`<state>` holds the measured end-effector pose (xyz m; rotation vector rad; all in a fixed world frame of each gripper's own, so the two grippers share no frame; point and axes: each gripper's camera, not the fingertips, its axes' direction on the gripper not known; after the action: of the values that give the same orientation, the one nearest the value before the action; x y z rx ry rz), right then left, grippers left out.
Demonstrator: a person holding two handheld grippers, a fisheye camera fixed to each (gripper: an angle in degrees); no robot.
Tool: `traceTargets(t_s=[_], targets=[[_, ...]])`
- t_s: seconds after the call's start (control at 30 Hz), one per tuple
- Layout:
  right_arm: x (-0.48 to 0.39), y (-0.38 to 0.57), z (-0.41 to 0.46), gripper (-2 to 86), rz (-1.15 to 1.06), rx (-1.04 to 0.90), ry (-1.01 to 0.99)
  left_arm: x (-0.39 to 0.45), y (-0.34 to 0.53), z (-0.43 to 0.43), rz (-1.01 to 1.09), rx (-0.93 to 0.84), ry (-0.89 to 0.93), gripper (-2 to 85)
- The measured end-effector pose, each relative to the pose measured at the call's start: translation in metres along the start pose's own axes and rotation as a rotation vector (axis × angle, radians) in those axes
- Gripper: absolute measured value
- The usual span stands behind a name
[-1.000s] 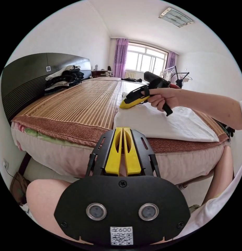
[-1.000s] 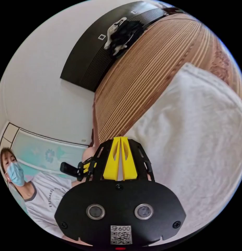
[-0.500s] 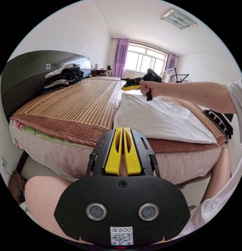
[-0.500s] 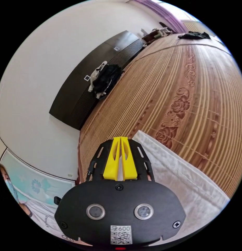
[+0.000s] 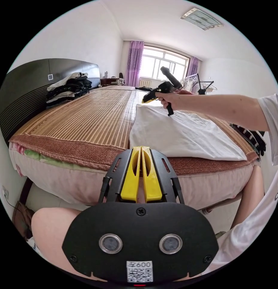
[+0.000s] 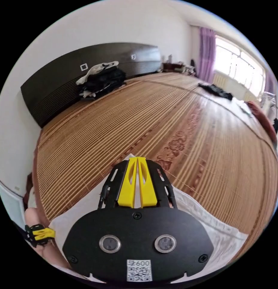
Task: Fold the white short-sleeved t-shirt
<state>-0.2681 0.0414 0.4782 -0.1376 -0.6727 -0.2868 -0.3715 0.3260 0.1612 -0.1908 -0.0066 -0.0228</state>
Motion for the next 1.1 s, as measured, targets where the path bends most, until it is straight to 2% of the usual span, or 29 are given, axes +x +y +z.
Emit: traceTargets(t_s=[0.1, 0.2, 0.3, 0.37, 0.47, 0.63, 0.7, 0.73, 0.83, 0.93, 0.97, 1.0, 1.1], targets=[[-0.023, 0.054, -0.083, -0.8, -0.089, 0.129, -0.032, 0.002, 0.006, -0.004, -0.016, 0.060, -0.016, 0.2], [-0.056, 0.135, -0.175, -0.8, -0.304, 0.215, -0.074, -0.007, 0.012, -0.009, -0.082, 0.100, 0.002, 0.3], [-0.067, 0.226, -0.245, -0.8, -0.338, 0.206, 0.082, -0.015, 0.014, -0.021, -0.154, 0.120, -0.083, 0.4], [-0.050, 0.289, -0.280, -0.8, -0.216, 0.134, 0.201, -0.014, 0.012, -0.031, -0.167, 0.146, -0.184, 0.4], [-0.008, 0.362, -0.307, -0.8, -0.014, 0.099, 0.240, 0.001, -0.002, -0.039, -0.048, 0.220, -0.061, 0.4], [0.063, 0.440, -0.342, -0.8, 0.381, 0.154, 0.202, 0.015, -0.028, -0.007, -0.068, 0.091, 0.107, 0.4], [0.079, 0.458, -0.336, -0.8, 0.450, 0.098, 0.217, 0.016, -0.026, 0.011, -0.125, -0.023, -0.002, 0.6], [0.083, 0.467, -0.336, -0.8, 0.427, 0.107, 0.208, 0.021, -0.025, 0.010, -0.074, 0.000, -0.003, 0.7], [0.089, 0.480, -0.342, -0.8, 0.395, 0.113, 0.247, 0.052, -0.026, -0.002, 0.112, 0.008, -0.166, 1.4], [0.090, 0.493, -0.341, -0.8, 0.308, 0.113, 0.269, 0.123, -0.016, -0.016, 0.764, 0.007, -0.340, 3.5], [0.093, 0.501, -0.341, -0.8, 0.302, 0.128, 0.267, 0.134, -0.013, -0.016, 0.871, -0.005, -0.352, 4.1], [0.095, 0.504, -0.341, -0.8, 0.306, 0.134, 0.261, 0.152, -0.004, -0.013, 1.075, -0.038, -0.362, 5.2], [0.111, 0.520, -0.345, -0.8, 0.363, 0.162, 0.218, 0.181, 0.002, -0.006, 1.329, -0.040, -0.406, 6.7]])
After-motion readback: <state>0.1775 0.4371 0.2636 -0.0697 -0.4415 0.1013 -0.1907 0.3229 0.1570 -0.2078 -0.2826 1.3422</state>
